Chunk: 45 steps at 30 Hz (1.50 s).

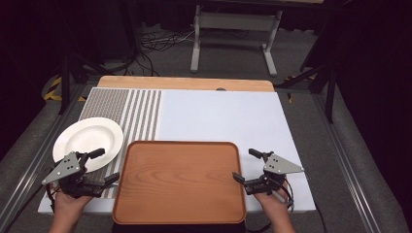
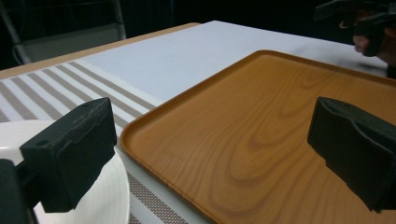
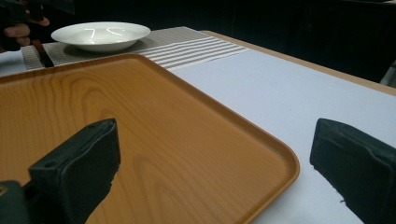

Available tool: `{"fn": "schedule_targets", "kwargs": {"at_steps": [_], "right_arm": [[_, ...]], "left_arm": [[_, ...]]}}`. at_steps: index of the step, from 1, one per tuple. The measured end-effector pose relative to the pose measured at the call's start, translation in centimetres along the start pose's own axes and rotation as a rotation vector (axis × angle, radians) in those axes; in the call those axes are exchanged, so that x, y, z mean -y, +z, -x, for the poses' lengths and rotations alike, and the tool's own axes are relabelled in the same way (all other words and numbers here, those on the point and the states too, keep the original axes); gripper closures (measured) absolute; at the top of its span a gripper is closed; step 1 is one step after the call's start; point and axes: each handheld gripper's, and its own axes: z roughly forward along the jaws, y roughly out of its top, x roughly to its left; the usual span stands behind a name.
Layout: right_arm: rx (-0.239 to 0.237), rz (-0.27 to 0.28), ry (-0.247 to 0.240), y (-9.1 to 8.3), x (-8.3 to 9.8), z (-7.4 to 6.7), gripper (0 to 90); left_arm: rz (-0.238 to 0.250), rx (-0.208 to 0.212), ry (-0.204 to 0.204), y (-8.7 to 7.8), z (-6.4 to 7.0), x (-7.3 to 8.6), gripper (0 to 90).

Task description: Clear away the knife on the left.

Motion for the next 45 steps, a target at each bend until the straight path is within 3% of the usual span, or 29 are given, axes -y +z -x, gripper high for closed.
{"fn": "schedule_targets", "kwargs": {"at_steps": [3, 12, 20, 45], "right_arm": [[-0.001, -0.002, 0.0, 0.0, 0.0, 0.0, 2.4], [-0.012, -0.006, 0.0, 0.2, 0.0, 0.0, 2.6], [-0.014, -0.011, 0.0, 0.3, 0.1, -0.1, 2.6], [-0.024, -0.017, 0.0, 0.5, 0.2, -0.2, 2.6]], "left_arm": [[-0.019, 0.026, -0.01, 0.1, 0.0, -0.2, 3.1], [-0.097, 0.098, 0.034, -0.3, -0.4, -1.8, 6.0], [-0.177, 0.136, 0.074, -1.1, -0.8, -3.0, 8.1], [-0.444, 0.176, 0.192, -2.9, -1.5, -5.0, 11.9]]}}
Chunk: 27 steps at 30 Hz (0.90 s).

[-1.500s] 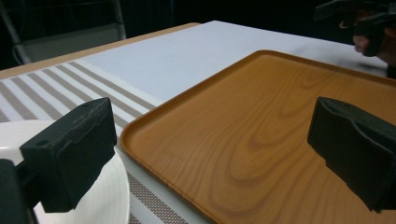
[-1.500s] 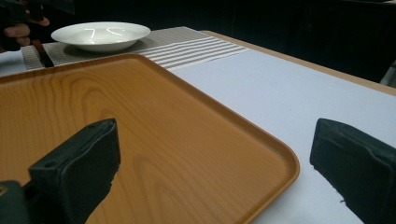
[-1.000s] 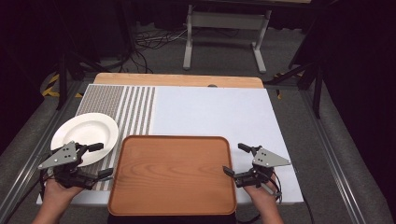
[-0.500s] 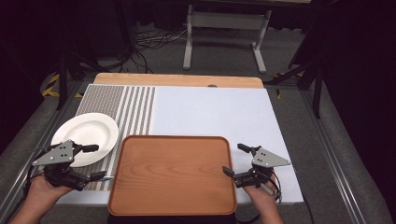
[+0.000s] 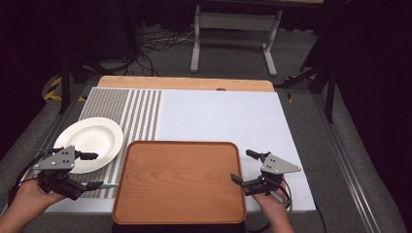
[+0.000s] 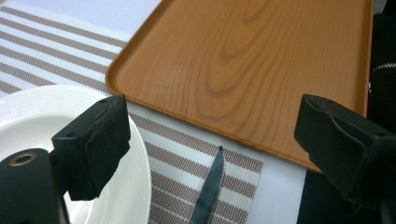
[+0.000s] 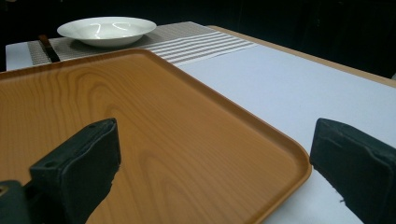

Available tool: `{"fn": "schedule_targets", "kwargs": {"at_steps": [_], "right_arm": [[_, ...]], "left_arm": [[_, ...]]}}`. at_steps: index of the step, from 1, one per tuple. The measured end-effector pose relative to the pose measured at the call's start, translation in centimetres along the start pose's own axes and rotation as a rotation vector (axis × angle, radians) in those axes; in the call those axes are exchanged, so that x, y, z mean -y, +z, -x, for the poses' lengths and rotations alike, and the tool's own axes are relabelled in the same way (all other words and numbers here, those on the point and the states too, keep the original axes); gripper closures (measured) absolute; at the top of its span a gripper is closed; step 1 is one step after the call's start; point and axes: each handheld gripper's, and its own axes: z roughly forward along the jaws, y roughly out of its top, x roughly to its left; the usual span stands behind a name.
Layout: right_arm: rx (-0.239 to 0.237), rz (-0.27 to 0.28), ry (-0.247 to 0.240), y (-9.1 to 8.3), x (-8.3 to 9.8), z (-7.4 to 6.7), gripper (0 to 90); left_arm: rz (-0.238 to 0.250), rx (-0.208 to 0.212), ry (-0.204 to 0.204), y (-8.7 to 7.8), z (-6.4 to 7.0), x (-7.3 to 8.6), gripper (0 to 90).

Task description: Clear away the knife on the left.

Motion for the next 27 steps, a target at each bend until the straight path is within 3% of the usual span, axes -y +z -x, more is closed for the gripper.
{"fn": "schedule_targets", "kwargs": {"at_steps": [9, 14, 27], "right_arm": [[-0.003, -0.003, -0.001, 0.03, 0.01, -0.01, 2.6], [-0.005, -0.003, -0.002, 0.05, 0.01, -0.04, 2.6], [-0.009, -0.011, -0.002, 0.22, 0.07, -0.07, 2.6]], "left_arm": [[-0.111, 0.009, 0.036, -0.39, -0.1, -0.09, 13.9], [-0.157, 0.013, 0.042, -0.43, -0.23, 0.08, 14.3], [-0.333, 0.036, 0.065, -0.38, -0.78, 0.84, 17.9]]}}
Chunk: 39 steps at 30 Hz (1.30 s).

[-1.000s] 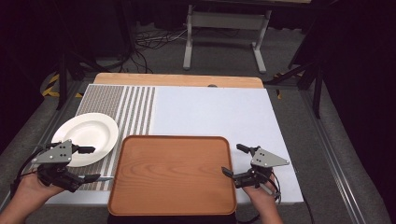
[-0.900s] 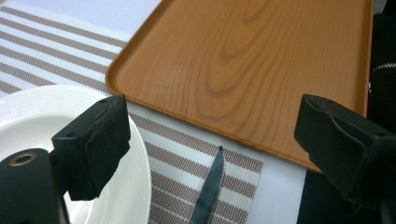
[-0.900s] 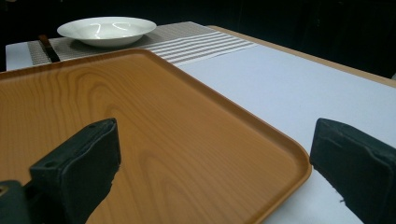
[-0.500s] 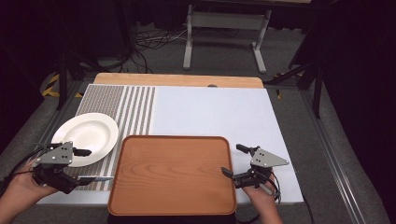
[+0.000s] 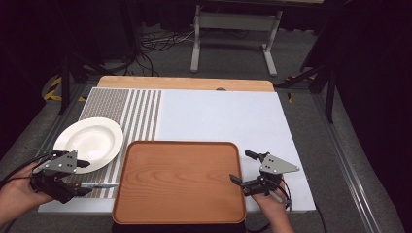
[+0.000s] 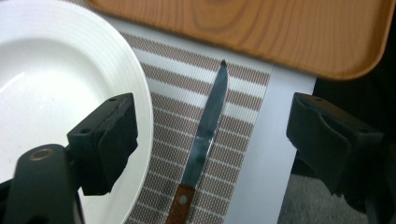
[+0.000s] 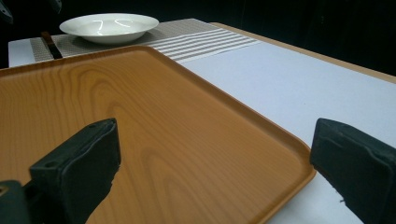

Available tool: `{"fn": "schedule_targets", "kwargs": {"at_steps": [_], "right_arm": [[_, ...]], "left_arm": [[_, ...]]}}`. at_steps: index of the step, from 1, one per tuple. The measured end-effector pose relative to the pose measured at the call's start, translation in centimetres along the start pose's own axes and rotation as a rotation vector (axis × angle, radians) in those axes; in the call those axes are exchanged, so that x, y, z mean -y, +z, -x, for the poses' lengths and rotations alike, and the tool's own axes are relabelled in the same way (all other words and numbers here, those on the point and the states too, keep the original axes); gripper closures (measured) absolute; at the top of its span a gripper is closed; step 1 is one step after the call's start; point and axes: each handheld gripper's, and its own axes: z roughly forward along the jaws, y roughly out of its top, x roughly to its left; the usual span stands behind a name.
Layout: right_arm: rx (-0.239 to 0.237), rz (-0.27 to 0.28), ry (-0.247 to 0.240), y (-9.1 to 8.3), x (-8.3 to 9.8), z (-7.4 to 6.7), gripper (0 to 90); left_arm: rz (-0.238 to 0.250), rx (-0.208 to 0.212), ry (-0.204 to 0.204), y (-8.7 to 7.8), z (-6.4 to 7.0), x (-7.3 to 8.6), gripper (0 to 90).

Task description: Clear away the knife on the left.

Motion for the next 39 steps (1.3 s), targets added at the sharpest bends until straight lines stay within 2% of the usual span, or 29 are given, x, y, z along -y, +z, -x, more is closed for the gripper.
{"fn": "schedule_targets", "kwargs": {"at_steps": [5, 11, 13, 18, 24, 28, 31, 36, 37, 39], "right_arm": [[-0.003, -0.001, 0.001, 0.0, 0.0, 0.0, 2.6], [-0.007, -0.005, -0.002, 0.1, 0.1, -0.1, 2.6], [-0.008, -0.007, -0.002, 0.1, 0.1, -0.1, 2.6], [-0.009, -0.009, -0.004, 0.2, 0.1, -0.1, 2.6], [-0.012, -0.012, -0.006, 0.2, 0.1, -0.1, 2.6], [-0.015, -0.013, -0.005, 0.2, 0.1, -0.2, 2.6], [-0.017, -0.014, -0.005, 0.2, 0.1, -0.2, 2.6], [-0.02, -0.015, -0.005, 0.3, 0.1, -0.2, 2.6], [-0.022, -0.017, -0.006, 0.3, 0.1, -0.2, 2.6], [-0.022, -0.019, -0.009, 0.3, 0.1, -0.3, 2.6]], "left_arm": [[-0.049, -0.002, 0.007, 0.2, 0.0, 0.4, 20.2], [-0.141, -0.023, 0.034, 0.4, 0.0, 0.7, 22.7], [-0.145, -0.022, 0.034, 0.4, -0.1, 0.8, 23.8], [-0.209, -0.03, 0.045, 0.7, -0.2, 1.2, 25.0], [-0.243, -0.021, 0.049, 1.0, -0.4, 1.6, 29.2], [-0.292, -0.014, 0.055, 1.3, -0.5, 1.9, 31.3], [-0.308, -0.012, 0.055, 1.4, -0.7, 2.1, 32.1], [-0.324, -0.006, 0.048, 1.6, -0.8, 2.3, 38.4], [-0.353, -0.006, 0.047, 1.8, -0.9, 2.4, 38.6], [-0.359, -0.005, 0.044, 1.9, -1.0, 2.6, 38.8]]}}
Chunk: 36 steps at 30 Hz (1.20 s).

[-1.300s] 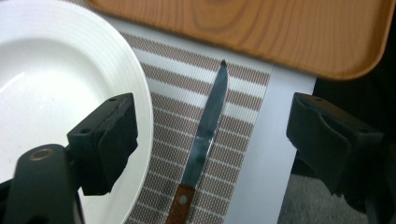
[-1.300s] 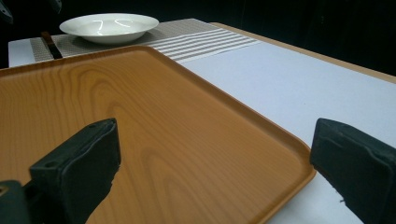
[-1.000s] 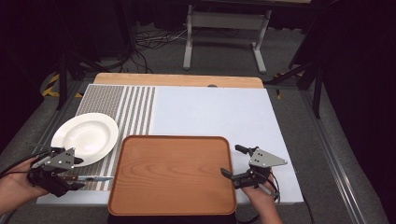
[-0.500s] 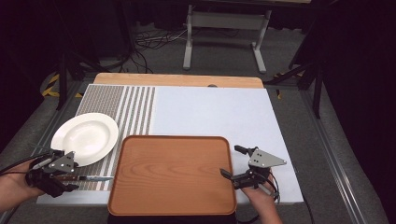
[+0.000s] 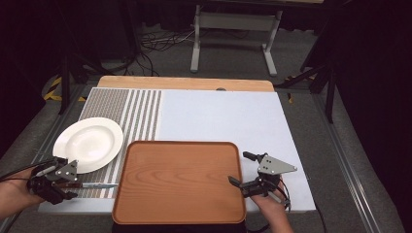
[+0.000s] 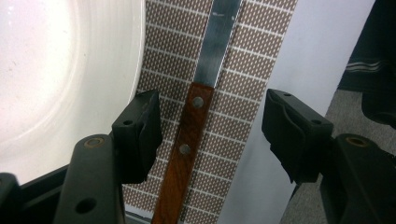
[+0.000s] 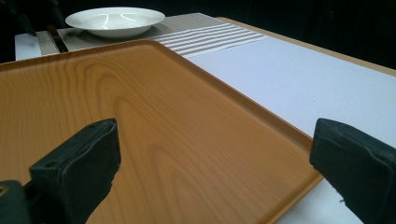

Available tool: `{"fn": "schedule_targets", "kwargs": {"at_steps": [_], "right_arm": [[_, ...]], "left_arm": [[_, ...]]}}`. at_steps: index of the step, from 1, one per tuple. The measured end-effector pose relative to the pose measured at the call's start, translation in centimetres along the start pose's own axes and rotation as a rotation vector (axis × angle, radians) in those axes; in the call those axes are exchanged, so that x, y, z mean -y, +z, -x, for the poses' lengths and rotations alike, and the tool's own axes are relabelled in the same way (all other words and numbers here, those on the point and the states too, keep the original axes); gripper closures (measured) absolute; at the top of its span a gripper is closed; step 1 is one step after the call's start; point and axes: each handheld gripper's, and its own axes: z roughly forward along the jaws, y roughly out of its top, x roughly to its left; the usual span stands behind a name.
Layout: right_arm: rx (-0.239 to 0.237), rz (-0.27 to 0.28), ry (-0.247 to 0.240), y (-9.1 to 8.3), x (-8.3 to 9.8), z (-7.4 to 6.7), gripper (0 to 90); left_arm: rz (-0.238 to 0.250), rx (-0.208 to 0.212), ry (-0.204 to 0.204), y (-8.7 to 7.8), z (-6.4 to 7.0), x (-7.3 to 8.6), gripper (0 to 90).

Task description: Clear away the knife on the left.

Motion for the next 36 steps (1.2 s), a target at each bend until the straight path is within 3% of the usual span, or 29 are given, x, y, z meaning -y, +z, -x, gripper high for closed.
{"fn": "schedule_targets", "kwargs": {"at_steps": [8, 15, 18, 23, 29, 36], "right_arm": [[-0.003, -0.005, 0.0, 0.0, 0.1, -0.1, 2.6], [0.001, -0.007, 0.002, -0.3, 0.2, -0.1, 2.6], [0.001, -0.009, 0.006, -0.5, 0.3, -0.1, 2.6], [0.005, -0.009, 0.009, -0.7, 0.4, -0.1, 2.6], [0.006, -0.01, 0.01, -0.9, 0.5, -0.2, 2.6], [0.002, -0.012, 0.012, -0.9, 0.6, -0.2, 2.6]], "left_arm": [[-0.05, 0.021, 0.019, 0.4, -0.4, 0.2, 46.2], [-0.089, 0.045, 0.063, 0.7, -1.4, -0.1, 53.6], [-0.122, 0.056, 0.109, 0.9, -1.7, -0.5, 58.6], [-0.142, 0.066, 0.134, 1.0, -2.0, -0.8, 65.2], [-0.181, 0.082, 0.215, 1.1, -2.1, -1.5, 72.0], [-0.193, 0.08, 0.251, 1.1, -2.0, -1.6, 77.0]]}}
